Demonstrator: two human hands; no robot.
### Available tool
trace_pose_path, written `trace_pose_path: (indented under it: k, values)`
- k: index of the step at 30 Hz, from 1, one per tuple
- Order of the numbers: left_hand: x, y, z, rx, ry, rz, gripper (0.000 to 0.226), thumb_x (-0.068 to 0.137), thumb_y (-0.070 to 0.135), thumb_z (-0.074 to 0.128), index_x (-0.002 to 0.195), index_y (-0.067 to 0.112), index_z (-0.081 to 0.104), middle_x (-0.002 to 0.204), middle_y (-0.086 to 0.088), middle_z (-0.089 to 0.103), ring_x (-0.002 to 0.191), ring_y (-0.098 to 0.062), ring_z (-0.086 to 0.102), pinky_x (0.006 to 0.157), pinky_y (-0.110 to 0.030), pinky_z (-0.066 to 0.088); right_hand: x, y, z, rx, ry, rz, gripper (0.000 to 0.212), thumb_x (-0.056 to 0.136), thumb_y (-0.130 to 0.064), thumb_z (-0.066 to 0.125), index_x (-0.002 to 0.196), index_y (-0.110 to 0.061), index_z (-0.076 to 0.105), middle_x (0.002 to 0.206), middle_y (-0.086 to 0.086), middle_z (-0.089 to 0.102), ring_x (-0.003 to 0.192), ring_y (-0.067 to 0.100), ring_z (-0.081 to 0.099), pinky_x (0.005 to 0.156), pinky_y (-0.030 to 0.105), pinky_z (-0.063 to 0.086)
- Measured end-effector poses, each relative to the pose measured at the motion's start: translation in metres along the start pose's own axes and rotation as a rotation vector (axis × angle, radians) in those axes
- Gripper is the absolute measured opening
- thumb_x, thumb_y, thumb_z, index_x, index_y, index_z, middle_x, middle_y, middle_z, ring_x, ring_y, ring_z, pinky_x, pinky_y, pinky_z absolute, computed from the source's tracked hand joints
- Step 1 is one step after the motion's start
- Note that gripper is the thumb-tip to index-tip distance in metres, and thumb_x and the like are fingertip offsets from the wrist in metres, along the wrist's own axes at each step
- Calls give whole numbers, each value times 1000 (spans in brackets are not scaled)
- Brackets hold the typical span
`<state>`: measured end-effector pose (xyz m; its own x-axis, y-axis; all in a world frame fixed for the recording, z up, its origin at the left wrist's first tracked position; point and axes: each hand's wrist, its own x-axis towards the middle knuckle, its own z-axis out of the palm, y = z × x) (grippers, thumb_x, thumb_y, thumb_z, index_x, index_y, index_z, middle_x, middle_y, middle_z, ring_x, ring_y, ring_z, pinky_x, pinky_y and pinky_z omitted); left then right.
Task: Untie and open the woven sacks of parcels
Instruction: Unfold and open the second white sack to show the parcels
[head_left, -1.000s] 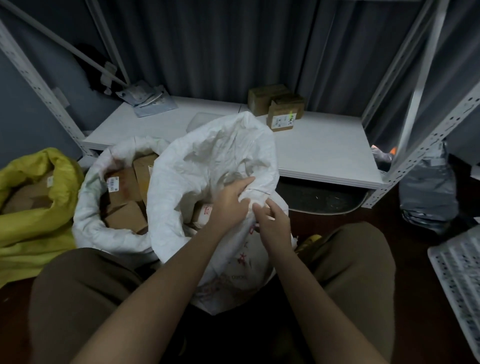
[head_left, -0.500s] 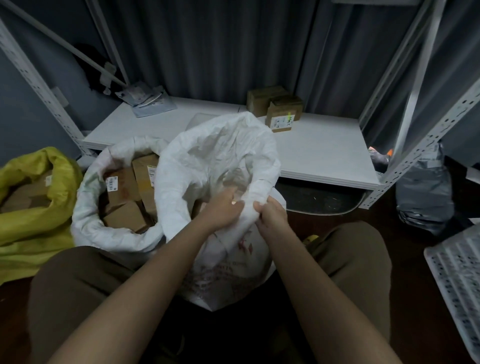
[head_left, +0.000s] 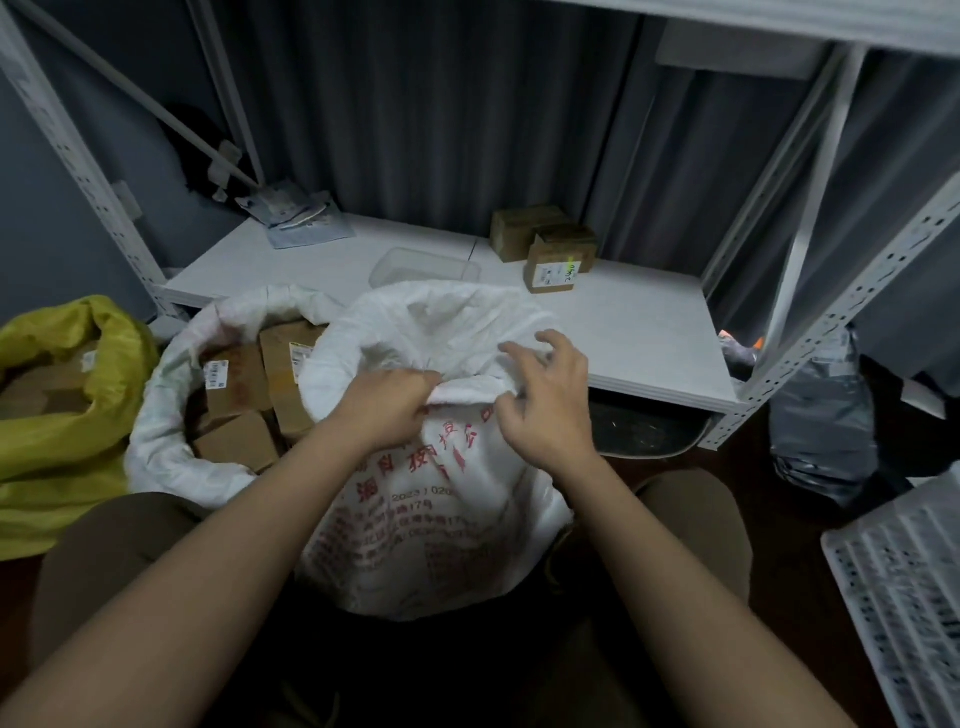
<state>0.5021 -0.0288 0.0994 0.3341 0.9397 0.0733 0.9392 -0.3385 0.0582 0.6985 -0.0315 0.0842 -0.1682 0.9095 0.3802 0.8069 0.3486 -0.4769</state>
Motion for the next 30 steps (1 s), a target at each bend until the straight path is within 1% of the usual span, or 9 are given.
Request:
trace_pose_path:
  k: [2, 4, 7, 12, 15, 20, 24, 27, 30]
  values:
    - [-2, 1, -2, -12, -12, 72, 29, 94, 27, 46, 122, 23, 52, 115, -2, 62, 104, -24, 58, 66, -29, 35, 14, 8, -7, -153, -330, -226, 58, 85, -48, 52, 140, -33, 41, 155, 5, 18, 142, 23, 7, 116, 41, 4]
    - [-3, -1, -5, -51, -25, 135, 24, 94, 27, 46, 116, 21, 54, 111, -1, 64, 101, -22, 59, 64, -29, 33, 30, 16, -9, -234, -557, -369, 60, 86, -54, 52, 141, -33, 40, 143, 4, 43, 137, 26, 27, 112, 36, 16]
    - [-8, -12, -9, -174, -35, 159, 18, 94, 29, 46, 108, 23, 54, 101, 2, 64, 90, -20, 59, 63, -32, 40, 47, 21, -14, -399, -496, -536, 42, 91, -28, 51, 133, -26, 52, 102, 7, 65, 99, 29, 56, 80, 33, 37]
    - [-7, -33, 5, -199, -65, 39, 26, 93, 35, 48, 115, 22, 53, 108, 0, 63, 98, -23, 59, 65, -31, 37, 50, 20, 2, -480, -527, -528, 75, 91, -9, 45, 151, -36, 10, 111, 11, 54, 95, 31, 56, 68, 35, 39]
    - [5, -32, 12, -349, -383, -77, 73, 78, 69, 54, 139, 32, 38, 136, 6, 52, 120, -19, 51, 92, -35, 43, 38, 22, 17, -442, -503, -646, 99, 83, 3, 47, 147, -44, -12, 112, 15, 51, 85, 33, 57, 59, 33, 36]
    - [27, -18, 16, -544, -397, 39, 52, 88, 58, 50, 126, 21, 55, 125, 0, 60, 112, -18, 55, 96, -35, 44, 33, 42, 24, -528, -188, -749, 84, 70, 0, 53, 145, -23, 25, 86, 12, 55, 64, 28, 52, 47, 32, 39]
    - [37, -18, 39, 36, 240, 390, 30, 89, 34, 45, 86, 13, 65, 76, -2, 67, 67, -19, 64, 59, -26, 47, 31, 42, 22, -204, -560, -361, 80, 87, -52, 56, 151, -25, 16, 129, 3, 46, 115, 21, 43, 96, 32, 36]
    - [33, -19, 54, 116, 461, 556, 24, 79, 23, 44, 78, 14, 66, 66, 2, 65, 57, -16, 63, 53, -22, 43, 37, 42, 34, -185, -502, -450, 47, 90, -38, 53, 134, -22, 52, 117, 3, 65, 104, 23, 59, 86, 35, 44]
    - [27, -18, 43, -241, 10, 251, 46, 81, 56, 57, 111, 21, 62, 95, 9, 60, 87, -10, 55, 74, -27, 42, 30, 46, 50, -437, -228, -707, 42, 74, -21, 42, 106, -16, 69, 70, 2, 64, 57, 23, 60, 55, 29, 41]
